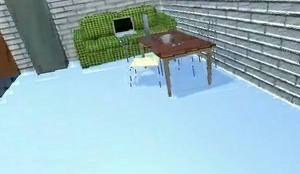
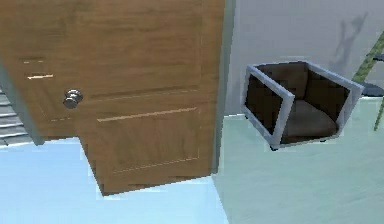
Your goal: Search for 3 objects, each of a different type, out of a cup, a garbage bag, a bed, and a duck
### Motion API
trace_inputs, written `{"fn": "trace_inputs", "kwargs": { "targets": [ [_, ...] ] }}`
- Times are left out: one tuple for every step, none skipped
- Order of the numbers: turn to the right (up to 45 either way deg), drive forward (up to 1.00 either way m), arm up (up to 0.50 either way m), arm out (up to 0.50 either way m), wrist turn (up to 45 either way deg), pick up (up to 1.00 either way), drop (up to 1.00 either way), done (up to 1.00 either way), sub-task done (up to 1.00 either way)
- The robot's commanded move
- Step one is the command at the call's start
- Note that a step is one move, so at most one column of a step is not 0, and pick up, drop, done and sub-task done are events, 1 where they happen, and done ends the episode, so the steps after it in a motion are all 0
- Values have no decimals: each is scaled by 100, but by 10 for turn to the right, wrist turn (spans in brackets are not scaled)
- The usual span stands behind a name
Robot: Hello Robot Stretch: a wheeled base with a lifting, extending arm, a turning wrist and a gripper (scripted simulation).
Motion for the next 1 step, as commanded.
{"fn": "trace_inputs", "kwargs": {
  "targets": [
    [-120, 0, 0, 0, 0, 0, 0, 0, 0]
  ]
}}
